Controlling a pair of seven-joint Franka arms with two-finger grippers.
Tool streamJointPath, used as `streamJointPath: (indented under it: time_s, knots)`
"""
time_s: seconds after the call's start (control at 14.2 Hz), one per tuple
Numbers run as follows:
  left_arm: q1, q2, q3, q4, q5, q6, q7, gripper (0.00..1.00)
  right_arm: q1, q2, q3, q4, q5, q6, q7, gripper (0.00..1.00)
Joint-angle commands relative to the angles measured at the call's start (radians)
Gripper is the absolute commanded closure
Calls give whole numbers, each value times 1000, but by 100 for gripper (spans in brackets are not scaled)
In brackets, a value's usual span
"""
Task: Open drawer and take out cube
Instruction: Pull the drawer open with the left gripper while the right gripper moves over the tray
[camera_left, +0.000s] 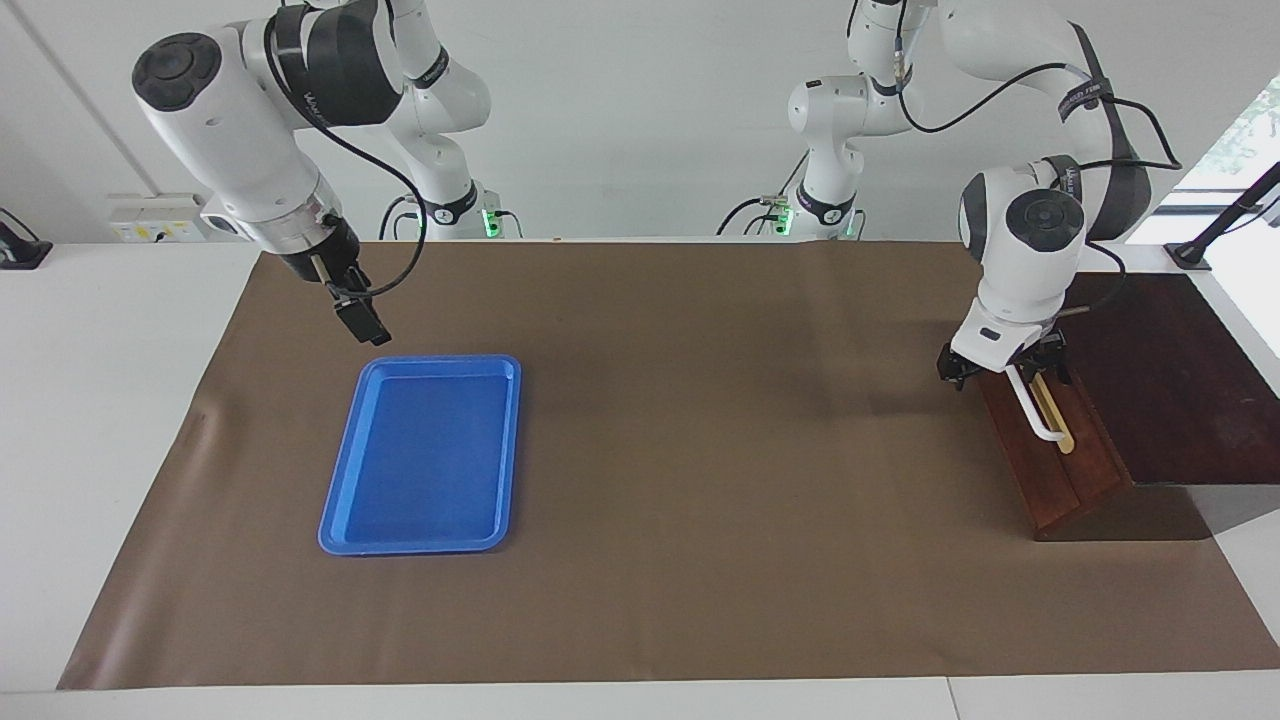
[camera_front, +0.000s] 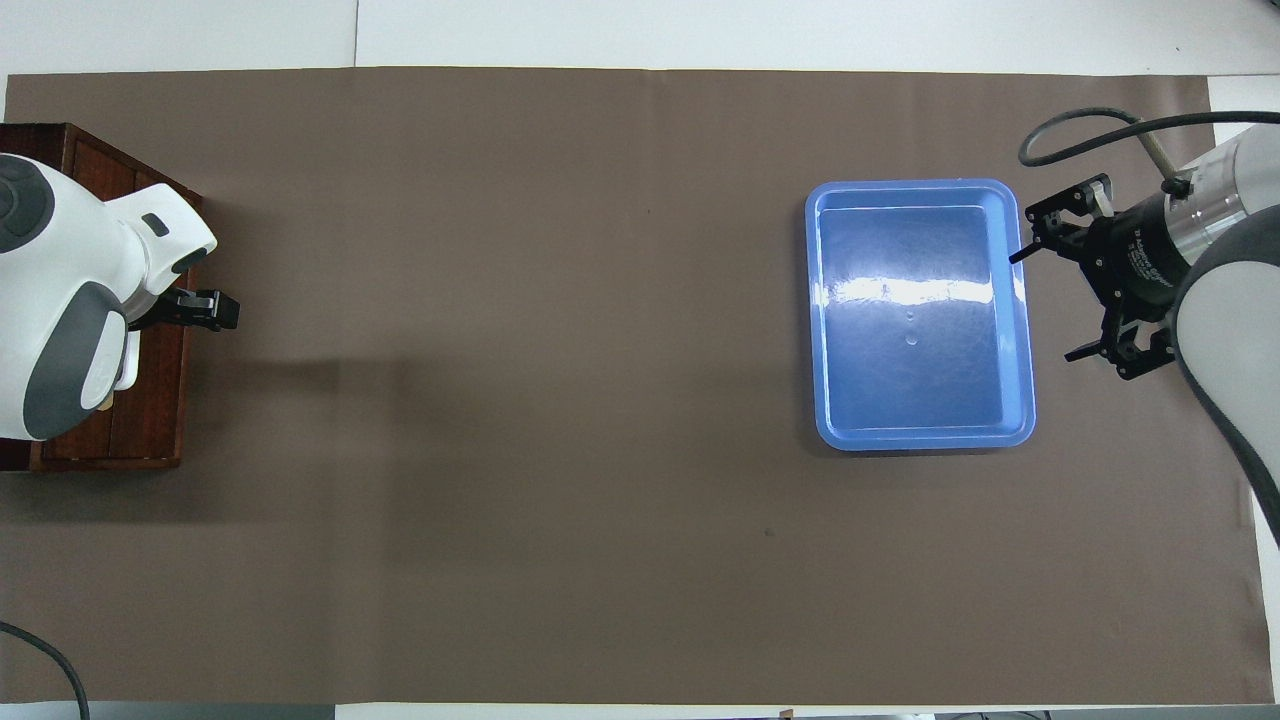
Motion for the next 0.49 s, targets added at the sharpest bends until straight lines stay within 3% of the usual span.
streamJointPath:
  time_s: [0.0, 0.42]
  knots:
    - [20, -12, -2, -48, 24, 62, -18, 0, -42, 2, -7, -11, 161, -17, 91, 0]
    - [35, -12, -2, -85, 24, 120, -18, 0, -68, 66, -8, 2, 417, -11, 117, 0]
